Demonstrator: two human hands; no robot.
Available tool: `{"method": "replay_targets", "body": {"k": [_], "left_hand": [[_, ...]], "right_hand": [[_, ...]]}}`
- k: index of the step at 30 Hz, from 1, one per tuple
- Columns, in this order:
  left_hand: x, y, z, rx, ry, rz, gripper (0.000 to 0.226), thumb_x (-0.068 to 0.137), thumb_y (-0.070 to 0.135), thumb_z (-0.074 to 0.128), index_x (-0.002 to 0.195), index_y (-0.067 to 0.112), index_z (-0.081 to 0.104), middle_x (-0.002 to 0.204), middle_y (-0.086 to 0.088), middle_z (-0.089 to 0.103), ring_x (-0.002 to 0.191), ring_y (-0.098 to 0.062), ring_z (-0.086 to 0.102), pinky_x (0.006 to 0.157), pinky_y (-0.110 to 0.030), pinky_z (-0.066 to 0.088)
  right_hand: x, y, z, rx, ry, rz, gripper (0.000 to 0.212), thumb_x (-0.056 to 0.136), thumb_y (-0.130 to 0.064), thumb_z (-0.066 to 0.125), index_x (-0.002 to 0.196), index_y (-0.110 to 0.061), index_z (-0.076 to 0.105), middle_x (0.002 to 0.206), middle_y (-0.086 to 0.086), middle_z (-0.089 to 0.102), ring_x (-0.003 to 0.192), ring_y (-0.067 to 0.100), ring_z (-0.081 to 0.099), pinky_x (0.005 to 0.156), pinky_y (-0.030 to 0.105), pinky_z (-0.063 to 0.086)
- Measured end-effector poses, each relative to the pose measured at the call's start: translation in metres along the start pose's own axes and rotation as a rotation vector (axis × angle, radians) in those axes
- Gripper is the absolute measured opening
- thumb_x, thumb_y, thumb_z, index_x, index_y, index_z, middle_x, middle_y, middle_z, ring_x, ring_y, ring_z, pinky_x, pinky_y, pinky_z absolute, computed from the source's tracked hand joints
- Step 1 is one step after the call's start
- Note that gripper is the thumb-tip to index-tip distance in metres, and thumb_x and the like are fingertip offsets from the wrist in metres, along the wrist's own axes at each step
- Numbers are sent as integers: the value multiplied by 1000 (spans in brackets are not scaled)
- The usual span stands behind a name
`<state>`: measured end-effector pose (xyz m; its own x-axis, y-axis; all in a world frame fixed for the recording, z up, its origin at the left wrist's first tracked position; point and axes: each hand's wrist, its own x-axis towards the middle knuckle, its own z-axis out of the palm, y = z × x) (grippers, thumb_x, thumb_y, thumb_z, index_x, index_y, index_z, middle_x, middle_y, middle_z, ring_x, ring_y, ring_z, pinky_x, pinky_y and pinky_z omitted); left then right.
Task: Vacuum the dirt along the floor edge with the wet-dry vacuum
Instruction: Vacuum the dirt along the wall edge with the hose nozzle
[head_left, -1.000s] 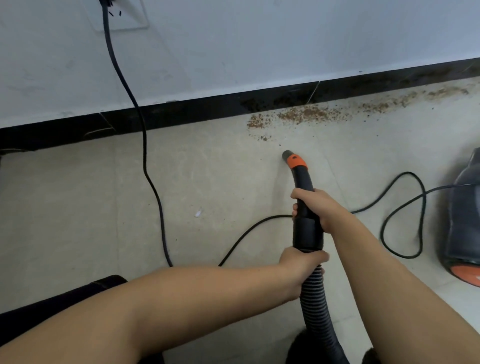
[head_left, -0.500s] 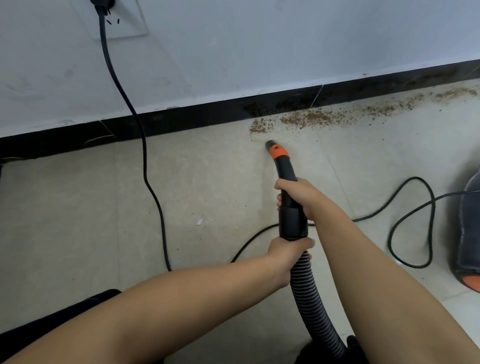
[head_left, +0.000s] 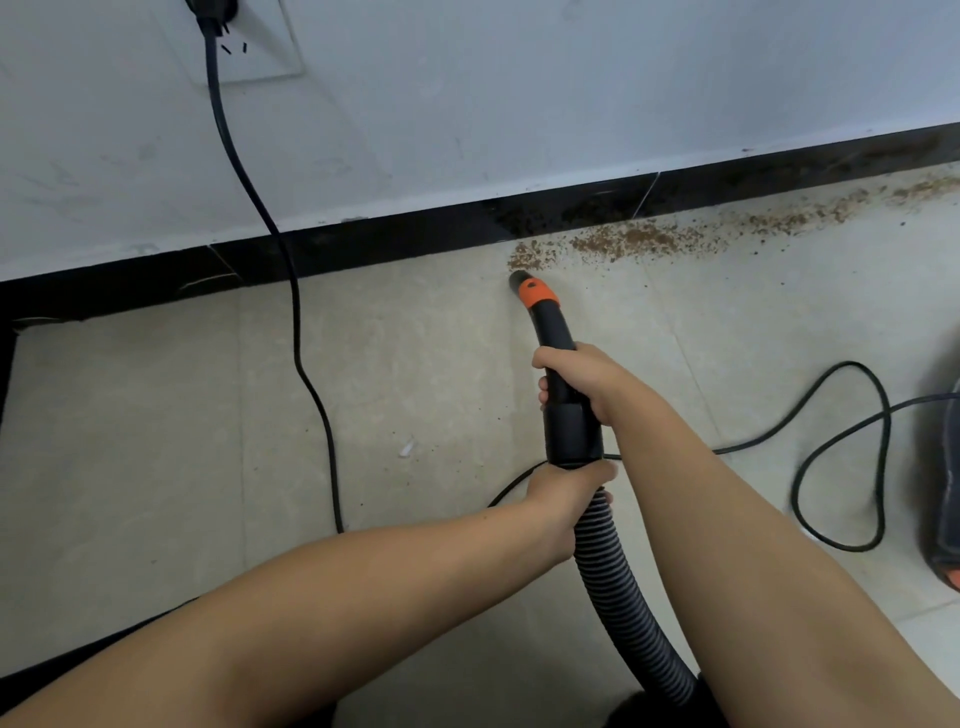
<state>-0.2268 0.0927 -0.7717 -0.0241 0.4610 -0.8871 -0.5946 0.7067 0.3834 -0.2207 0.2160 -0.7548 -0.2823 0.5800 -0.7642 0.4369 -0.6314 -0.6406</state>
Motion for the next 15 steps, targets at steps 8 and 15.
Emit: {"method": "replay_targets", "body": {"k": [8, 15], "left_hand": [[9, 14, 41, 102, -97, -26, 19, 80, 11, 71, 94, 8, 58, 69, -6, 59, 58, -17, 55, 61, -27, 49], [16, 20, 46, 23, -19, 14, 15, 81, 10, 69, 91, 7, 57, 68, -6, 57, 58, -17, 54, 61, -27, 48]], "right_hand": [[10, 0, -60, 126, 197, 18, 14, 85, -9, 59, 93, -8, 48, 64, 9, 55, 50, 20, 54, 58, 31, 50], [19, -16, -53, 43, 99, 5, 13, 86, -9, 59, 93, -7, 48, 65, 9, 55, 50, 20, 54, 59, 32, 51]]}}
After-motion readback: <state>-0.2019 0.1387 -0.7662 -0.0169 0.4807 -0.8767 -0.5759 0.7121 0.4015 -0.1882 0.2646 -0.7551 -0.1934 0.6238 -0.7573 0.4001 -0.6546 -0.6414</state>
